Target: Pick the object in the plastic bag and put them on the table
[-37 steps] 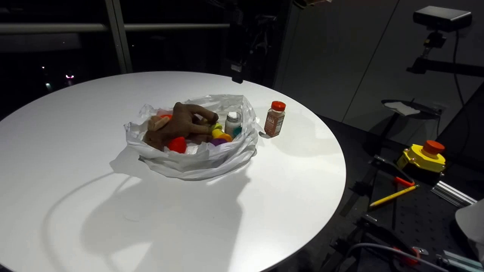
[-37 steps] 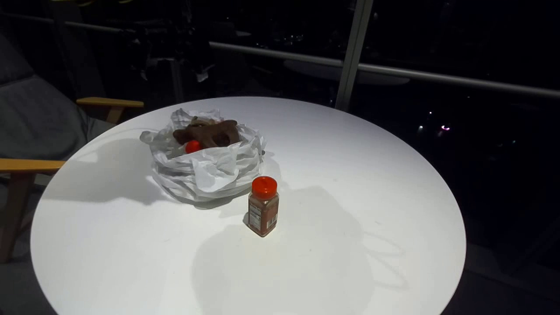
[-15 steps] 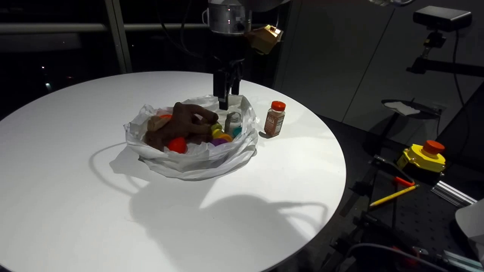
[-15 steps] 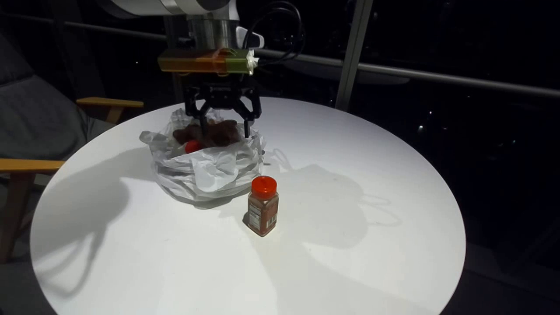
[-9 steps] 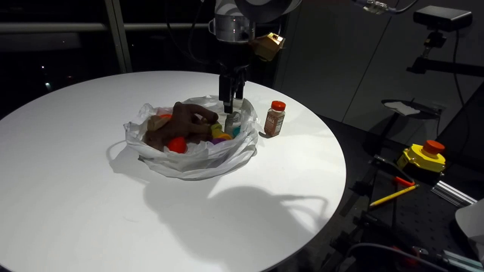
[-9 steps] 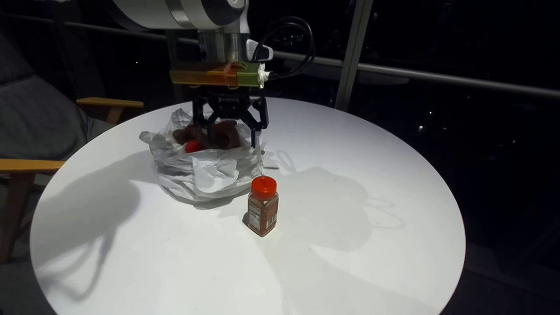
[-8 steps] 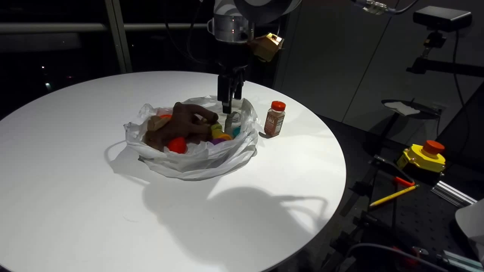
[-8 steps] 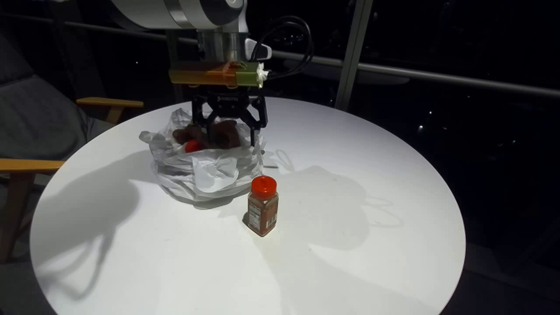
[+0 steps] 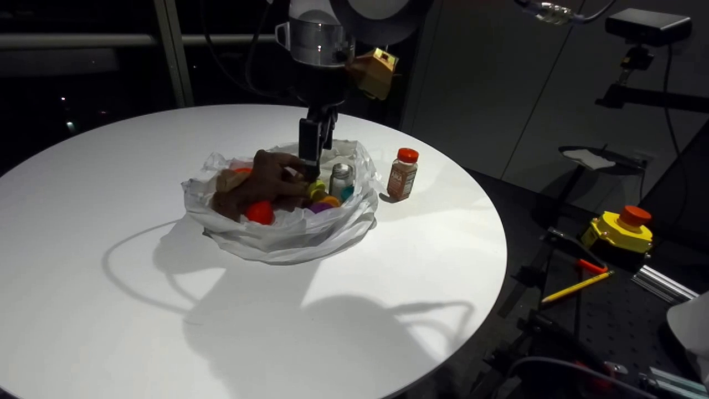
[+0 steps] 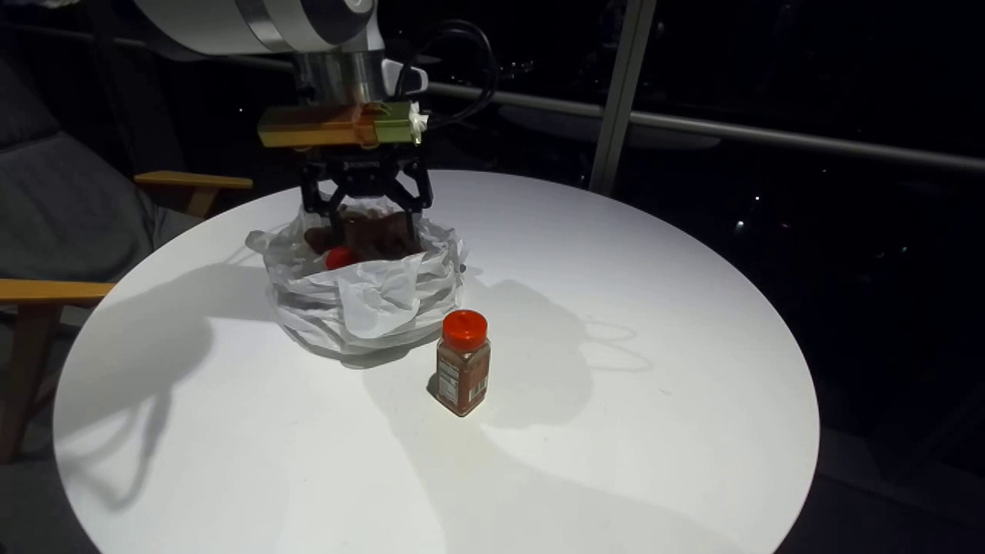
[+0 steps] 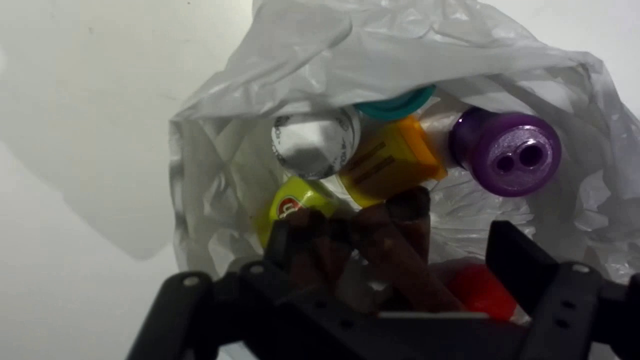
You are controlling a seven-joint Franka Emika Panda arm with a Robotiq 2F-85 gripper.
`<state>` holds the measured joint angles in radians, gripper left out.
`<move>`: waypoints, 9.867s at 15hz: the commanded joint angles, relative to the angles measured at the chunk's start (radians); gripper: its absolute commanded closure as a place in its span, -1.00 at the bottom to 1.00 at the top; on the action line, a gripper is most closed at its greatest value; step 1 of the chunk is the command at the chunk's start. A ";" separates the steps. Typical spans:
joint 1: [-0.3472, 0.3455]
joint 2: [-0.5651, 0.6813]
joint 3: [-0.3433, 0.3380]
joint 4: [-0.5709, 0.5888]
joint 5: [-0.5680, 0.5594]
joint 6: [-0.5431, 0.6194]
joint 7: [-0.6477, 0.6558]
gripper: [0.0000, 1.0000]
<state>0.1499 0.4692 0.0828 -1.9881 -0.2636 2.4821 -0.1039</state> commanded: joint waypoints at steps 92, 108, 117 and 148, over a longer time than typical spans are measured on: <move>-0.156 -0.261 -0.055 -0.737 0.231 0.684 0.210 -0.59; 0.276 -0.628 -0.267 -0.646 -0.265 0.236 0.715 -1.00; 0.135 -0.315 0.085 -0.241 -0.303 0.133 0.969 -1.00; 0.212 0.248 -0.160 0.268 0.076 0.122 1.246 -0.04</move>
<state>0.3407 0.6929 -0.0602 -1.7604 -0.2181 2.6129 1.1305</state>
